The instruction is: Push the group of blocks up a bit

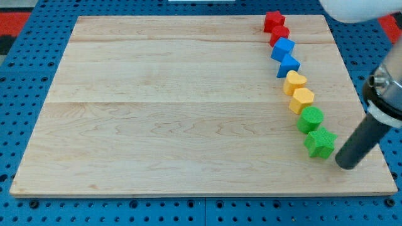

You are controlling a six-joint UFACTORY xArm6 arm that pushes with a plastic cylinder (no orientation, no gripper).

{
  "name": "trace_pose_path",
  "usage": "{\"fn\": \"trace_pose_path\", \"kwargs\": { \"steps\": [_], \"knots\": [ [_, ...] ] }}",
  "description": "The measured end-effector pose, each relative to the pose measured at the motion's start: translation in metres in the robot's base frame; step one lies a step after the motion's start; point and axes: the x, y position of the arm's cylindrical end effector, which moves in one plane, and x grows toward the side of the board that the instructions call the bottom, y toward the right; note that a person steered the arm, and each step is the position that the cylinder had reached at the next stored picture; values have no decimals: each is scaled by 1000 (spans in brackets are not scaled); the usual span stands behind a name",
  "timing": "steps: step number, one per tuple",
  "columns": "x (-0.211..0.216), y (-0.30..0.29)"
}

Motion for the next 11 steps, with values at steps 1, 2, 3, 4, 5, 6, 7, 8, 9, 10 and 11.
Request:
{"fn": "trace_pose_path", "kwargs": {
  "steps": [1,2,3,4,5,6,7,8,9,10,11],
  "knots": [
    [-10,-10],
    [-18,-22],
    [-5,-23],
    [2,-30],
    [-10,-33],
    [-25,-42],
    [-41,-50],
    [-59,-50],
    [-60,-50],
    [-70,-50],
    [-95,-50]
  ]
}}
